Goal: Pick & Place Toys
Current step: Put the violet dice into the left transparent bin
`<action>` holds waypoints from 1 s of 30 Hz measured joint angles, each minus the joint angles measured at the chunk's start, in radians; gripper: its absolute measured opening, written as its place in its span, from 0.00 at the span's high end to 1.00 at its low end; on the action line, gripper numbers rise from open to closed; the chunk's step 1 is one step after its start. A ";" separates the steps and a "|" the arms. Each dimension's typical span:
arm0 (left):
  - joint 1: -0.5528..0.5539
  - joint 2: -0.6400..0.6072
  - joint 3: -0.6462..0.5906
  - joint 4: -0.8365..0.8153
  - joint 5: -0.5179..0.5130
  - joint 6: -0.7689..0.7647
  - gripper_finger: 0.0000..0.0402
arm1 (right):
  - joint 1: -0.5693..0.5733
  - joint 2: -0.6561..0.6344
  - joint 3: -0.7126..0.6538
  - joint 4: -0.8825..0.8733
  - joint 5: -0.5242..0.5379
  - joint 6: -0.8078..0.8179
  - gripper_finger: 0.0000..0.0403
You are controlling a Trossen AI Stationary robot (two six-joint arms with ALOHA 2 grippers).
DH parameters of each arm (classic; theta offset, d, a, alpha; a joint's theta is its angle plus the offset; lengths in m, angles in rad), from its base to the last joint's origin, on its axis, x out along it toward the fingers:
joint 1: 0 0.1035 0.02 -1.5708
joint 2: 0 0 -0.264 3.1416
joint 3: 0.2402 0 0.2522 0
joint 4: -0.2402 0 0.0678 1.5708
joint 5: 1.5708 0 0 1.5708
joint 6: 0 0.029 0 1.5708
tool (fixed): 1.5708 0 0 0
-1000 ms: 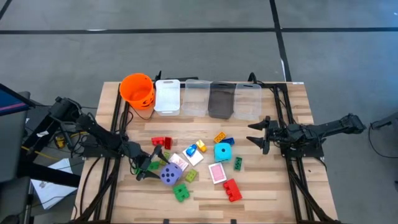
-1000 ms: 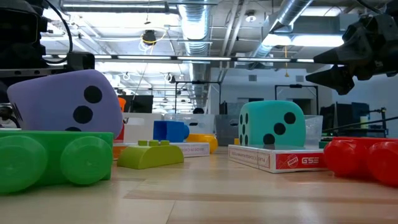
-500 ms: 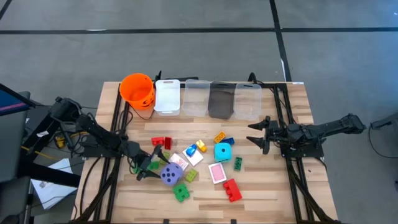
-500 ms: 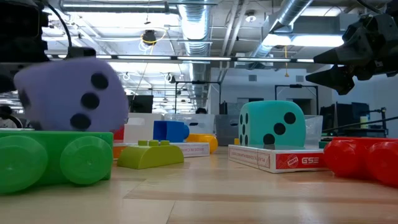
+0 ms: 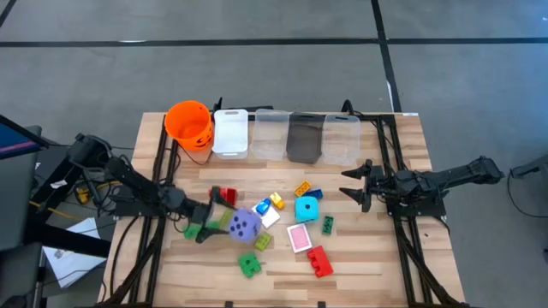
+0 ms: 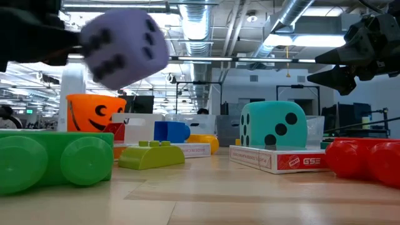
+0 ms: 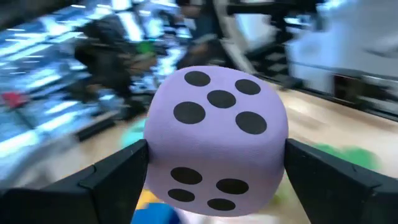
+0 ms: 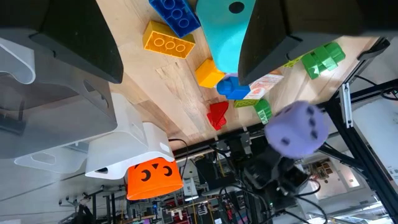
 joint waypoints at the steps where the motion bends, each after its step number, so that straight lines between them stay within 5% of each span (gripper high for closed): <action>1: 0.013 0.000 0.000 0.027 -0.022 0.005 0.13 | 0.000 0.000 0.000 0.000 0.000 0.000 0.23; 9: 0.165 0.000 0.121 0.077 -0.088 0.116 0.14 | 0.000 0.000 0.000 0.000 0.000 0.000 0.23; 21: 0.542 0.004 0.434 -0.213 -0.061 0.108 0.13 | 0.000 0.000 0.000 0.000 0.000 0.000 0.23; 30: 0.774 0.237 0.558 -0.235 0.085 -0.043 0.14 | 0.000 0.000 0.000 0.000 0.000 0.000 0.23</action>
